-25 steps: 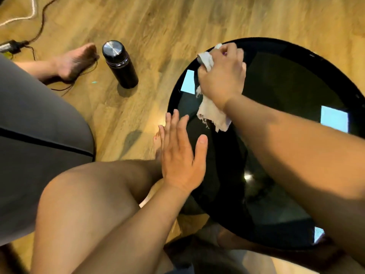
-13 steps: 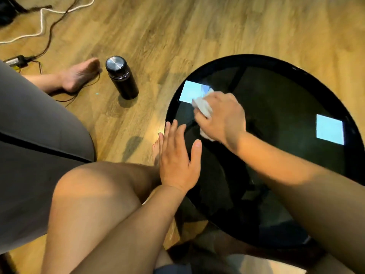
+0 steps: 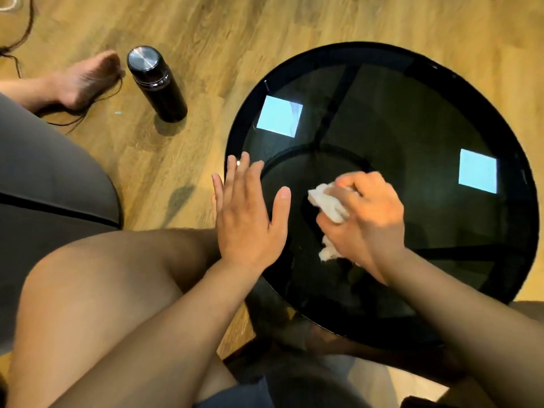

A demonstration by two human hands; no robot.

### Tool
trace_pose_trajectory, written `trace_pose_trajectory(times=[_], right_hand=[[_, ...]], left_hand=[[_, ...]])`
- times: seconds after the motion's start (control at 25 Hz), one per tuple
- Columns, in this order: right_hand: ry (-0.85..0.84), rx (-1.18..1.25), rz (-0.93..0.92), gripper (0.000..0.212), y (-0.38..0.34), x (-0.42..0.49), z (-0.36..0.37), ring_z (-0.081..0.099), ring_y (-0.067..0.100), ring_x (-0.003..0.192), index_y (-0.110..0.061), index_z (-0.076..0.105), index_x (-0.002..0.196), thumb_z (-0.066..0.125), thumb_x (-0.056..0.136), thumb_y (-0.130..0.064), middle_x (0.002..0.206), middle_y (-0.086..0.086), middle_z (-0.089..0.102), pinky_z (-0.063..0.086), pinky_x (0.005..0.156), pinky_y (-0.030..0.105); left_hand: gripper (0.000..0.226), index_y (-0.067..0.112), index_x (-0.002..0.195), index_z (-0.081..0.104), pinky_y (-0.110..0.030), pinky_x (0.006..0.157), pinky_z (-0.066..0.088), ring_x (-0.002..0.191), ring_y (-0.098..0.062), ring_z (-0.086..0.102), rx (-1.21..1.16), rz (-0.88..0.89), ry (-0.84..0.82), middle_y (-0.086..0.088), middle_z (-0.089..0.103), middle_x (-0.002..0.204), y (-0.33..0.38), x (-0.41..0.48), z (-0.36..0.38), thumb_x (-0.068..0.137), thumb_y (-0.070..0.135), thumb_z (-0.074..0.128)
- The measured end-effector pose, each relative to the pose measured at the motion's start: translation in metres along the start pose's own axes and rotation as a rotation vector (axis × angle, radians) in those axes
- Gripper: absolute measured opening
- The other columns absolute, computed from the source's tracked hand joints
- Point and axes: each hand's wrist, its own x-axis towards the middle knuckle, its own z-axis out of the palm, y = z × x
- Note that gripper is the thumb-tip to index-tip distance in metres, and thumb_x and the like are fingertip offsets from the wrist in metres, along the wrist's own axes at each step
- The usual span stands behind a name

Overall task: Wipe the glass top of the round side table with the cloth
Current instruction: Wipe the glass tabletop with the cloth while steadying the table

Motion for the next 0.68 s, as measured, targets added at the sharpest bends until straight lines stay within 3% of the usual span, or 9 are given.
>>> trace_pose_trajectory(times=[0.2, 0.4, 0.56, 0.68], right_hand=[[0.081, -0.128, 0.060, 0.032, 0.015, 0.148, 0.025, 0.056, 0.032, 0.099, -0.016, 0.070, 0.097, 0.053, 0.085, -0.041, 0.102, 0.010, 0.062, 0.046, 0.079, 0.042], [0.075, -0.041, 0.247, 0.041, 0.033, 0.254, 0.059, 0.063, 0.021, 0.098, -0.029, 0.069, 0.105, 0.048, 0.078, -0.052, 0.104, -0.004, 0.068, 0.051, 0.081, 0.033], [0.003, -0.069, 0.185, 0.038, 0.030, 0.236, 0.046, 0.058, 0.028, 0.101, -0.027, 0.066, 0.112, 0.049, 0.084, -0.046, 0.112, 0.005, 0.061, 0.040, 0.078, 0.033], [-0.038, -0.092, 0.136, 0.035, 0.027, 0.155, 0.021, 0.058, 0.029, 0.096, -0.017, 0.066, 0.104, 0.051, 0.086, -0.043, 0.107, 0.008, 0.061, 0.038, 0.076, 0.033]], left_hand=[[0.055, 0.009, 0.139, 0.045, -0.051, 0.124, 0.006, 0.152, -0.025, 0.017, -0.040, 0.010, 0.007, -0.012, 0.036, 0.157, -0.001, -0.001, 0.000, 0.099, 0.046, 0.034], [0.054, 0.008, 0.138, 0.047, -0.051, 0.123, 0.009, 0.152, -0.025, 0.018, -0.086, -0.003, 0.009, -0.011, 0.039, 0.155, -0.005, 0.001, 0.002, 0.098, 0.043, 0.036], [0.055, 0.013, 0.139, 0.045, -0.052, 0.123, 0.010, 0.152, -0.023, 0.015, -0.056, -0.017, -0.009, -0.009, 0.037, 0.156, -0.003, 0.004, 0.001, 0.098, 0.047, 0.035], [0.058, 0.014, 0.140, 0.044, -0.049, 0.124, 0.007, 0.152, -0.021, 0.013, -0.035, -0.030, -0.016, -0.009, 0.036, 0.157, -0.002, 0.004, -0.002, 0.097, 0.050, 0.033]])
